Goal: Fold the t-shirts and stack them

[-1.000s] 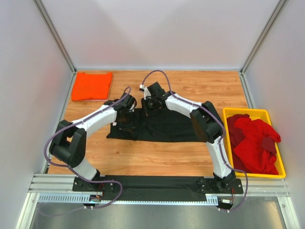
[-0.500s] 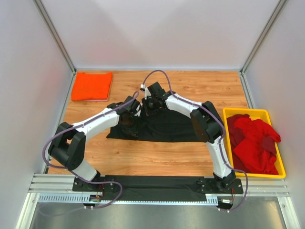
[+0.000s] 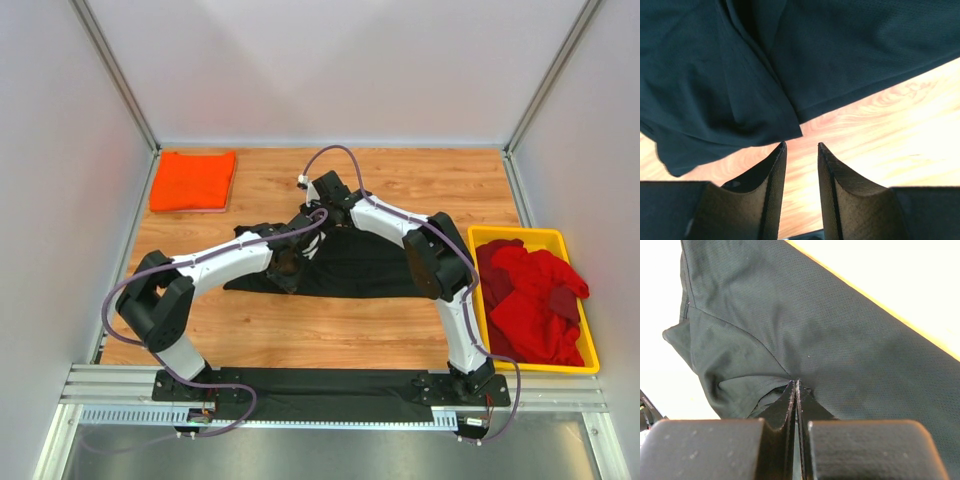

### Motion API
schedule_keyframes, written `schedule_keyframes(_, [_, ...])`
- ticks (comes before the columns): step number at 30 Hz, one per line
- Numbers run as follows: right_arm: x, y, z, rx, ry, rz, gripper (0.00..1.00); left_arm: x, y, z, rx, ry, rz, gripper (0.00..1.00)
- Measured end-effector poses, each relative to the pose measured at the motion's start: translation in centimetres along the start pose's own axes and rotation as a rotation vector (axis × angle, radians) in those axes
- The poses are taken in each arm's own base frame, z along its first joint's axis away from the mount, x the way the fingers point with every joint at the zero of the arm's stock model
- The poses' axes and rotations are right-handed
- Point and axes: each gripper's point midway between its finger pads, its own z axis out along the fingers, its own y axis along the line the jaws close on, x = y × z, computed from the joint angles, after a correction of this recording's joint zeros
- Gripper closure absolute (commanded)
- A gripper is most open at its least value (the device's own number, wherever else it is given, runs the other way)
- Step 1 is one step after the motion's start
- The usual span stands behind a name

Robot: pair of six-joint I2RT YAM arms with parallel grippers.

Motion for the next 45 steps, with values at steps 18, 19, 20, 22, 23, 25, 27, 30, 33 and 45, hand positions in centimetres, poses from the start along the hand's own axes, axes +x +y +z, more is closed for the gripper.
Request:
schedule_keyframes(18, [0.0, 0.2, -0.2, -0.025, 0.005, 0.012, 1.0, 0.8, 0.1, 2.4, -0.072, 0.072, 0.199, 0.63])
schedule_keyframes(19, [0.0, 0.2, -0.2, -0.024, 0.005, 0.012, 1.0, 0.9, 0.1, 2.5, -0.077, 0.077, 0.201, 0.63])
schedule_keyframes(20, [0.0, 0.2, -0.2, -0.024, 0.005, 0.012, 1.0, 0.9, 0.2, 2.6, -0.081, 0.079, 0.204, 0.63])
schedule_keyframes(22, [-0.1, 0.1, -0.2, -0.023, 0.004, 0.013, 1.0, 0.8, 0.3, 2.6, -0.092, 0.077, 0.207, 0.66])
schedule_keyframes(23, [-0.1, 0.1, -0.2, -0.024, 0.004, 0.013, 1.0, 0.8, 0.4, 2.6, -0.097, 0.076, 0.209, 0.67])
schedule_keyframes(25, [-0.1, 0.1, -0.2, -0.024, 0.004, 0.013, 1.0, 0.8, 0.5, 2.6, -0.106, 0.075, 0.211, 0.76])
schedule_keyframes(27, [-0.1, 0.1, -0.2, -0.024, 0.004, 0.013, 1.0, 0.7, 0.7, 2.6, -0.116, 0.073, 0.212, 0.89])
schedule_keyframes(30, [-0.1, 0.1, -0.2, -0.024, 0.003, 0.013, 1.0, 0.7, 1.0, 2.6, -0.136, 0.072, 0.215, 1.0])
schedule_keyframes(33, [-0.1, 0.1, -0.2, -0.024, 0.004, 0.014, 1.0, 0.7, 1.3, 2.6, -0.158, 0.073, 0.218, 1.0])
schedule_keyframes(45, [0.0, 0.3, -0.2, -0.029, 0.005, 0.015, 1.0, -0.2, 1.9, 1.1, -0.183, 0.02, 0.16, 1.0])
